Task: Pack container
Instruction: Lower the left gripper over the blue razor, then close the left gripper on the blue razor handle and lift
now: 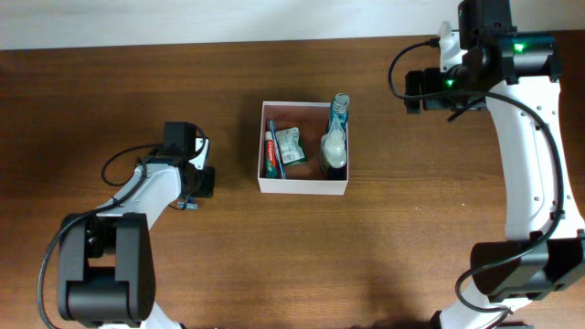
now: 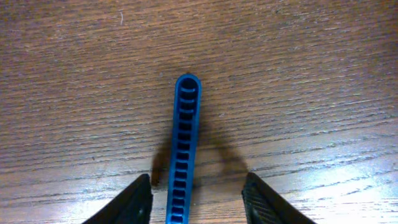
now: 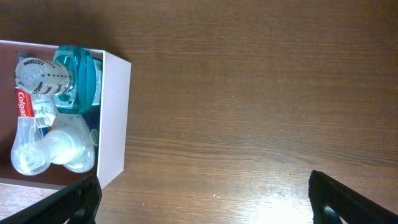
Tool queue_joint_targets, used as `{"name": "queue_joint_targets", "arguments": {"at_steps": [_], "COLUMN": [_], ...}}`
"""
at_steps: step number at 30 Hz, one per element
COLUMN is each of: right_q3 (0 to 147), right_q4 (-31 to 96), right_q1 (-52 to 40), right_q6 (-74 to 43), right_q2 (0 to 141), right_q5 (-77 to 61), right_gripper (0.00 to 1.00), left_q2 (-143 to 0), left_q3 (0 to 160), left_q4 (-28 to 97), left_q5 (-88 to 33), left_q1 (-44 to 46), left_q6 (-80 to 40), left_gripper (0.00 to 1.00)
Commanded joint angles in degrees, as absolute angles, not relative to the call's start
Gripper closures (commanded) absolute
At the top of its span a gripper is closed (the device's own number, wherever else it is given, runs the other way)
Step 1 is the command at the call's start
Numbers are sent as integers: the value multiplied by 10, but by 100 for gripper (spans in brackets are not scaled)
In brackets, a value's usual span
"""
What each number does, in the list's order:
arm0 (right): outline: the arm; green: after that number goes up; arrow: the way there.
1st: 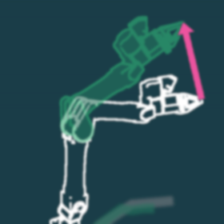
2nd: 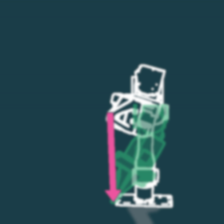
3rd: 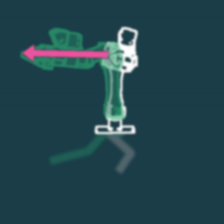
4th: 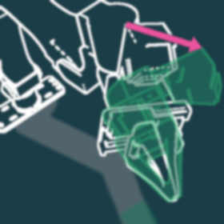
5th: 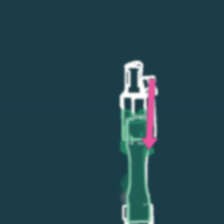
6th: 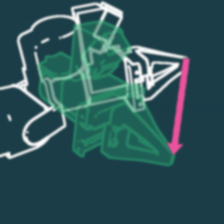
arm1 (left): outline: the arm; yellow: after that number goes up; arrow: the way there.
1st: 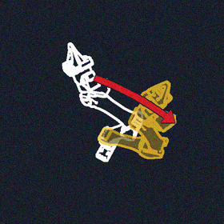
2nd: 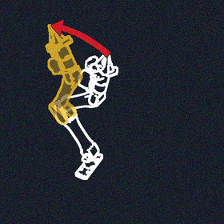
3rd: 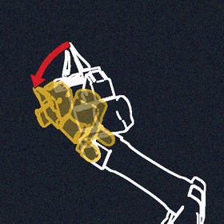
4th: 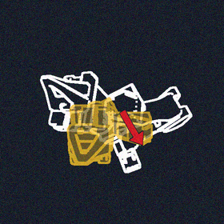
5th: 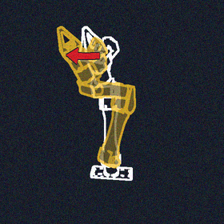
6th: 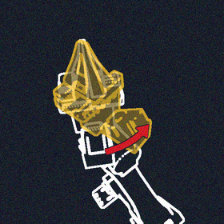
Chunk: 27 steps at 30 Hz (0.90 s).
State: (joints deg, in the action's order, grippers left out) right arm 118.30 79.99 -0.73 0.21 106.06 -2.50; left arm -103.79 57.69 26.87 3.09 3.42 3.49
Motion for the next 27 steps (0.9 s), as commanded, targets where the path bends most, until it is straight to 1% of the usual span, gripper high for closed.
{"name": "queue_joint_targets", "arguments": {"at_steps": [1,7,9,11,12,15,20,21,22,25,27], "right_q3": [1192,1192,1192,1192,1192,1192,1192,1192,1192,1192,1192], "right_q4": [800,800,800,800,800,800,800,800,800,800,800], "right_q1": [-6,-6,-6,-6,-6,-6,-6,-6,-6,-6,-6], "right_q6": [1,1,1,1,1,1,1,1,1,1,1], "right_q2": [1055,1055,1055,1055,1055,1055,1055,1055,1055,1055,1055], "right_q5": [-28,-28,-28,-28,-28,-28,-28,-28,-28,-28,-28], "right_gripper": [2,2,2,2,2,2,2,2,2,2,2], "left_q2": [-1055,-1055,-1055,-1055,-1055,-1055,-1055,-1055,-1055,-1055,-1055], "left_q3": [571,571,571,571,571,571,571,571,571,571,571], "left_q4": [279,289,290,291,291,292,294,294,294,294,294], "left_q5": [28,59,60,60,60,60,60,60,60,60,60], "left_q1": [32,32,32,32,32,32,32,32,32,32,32], "left_q6": [40,40,40,40,40,40,40,40,40,40,40], "left_gripper": [58,59,67,70,73,76,77,82,84,86,90]}}
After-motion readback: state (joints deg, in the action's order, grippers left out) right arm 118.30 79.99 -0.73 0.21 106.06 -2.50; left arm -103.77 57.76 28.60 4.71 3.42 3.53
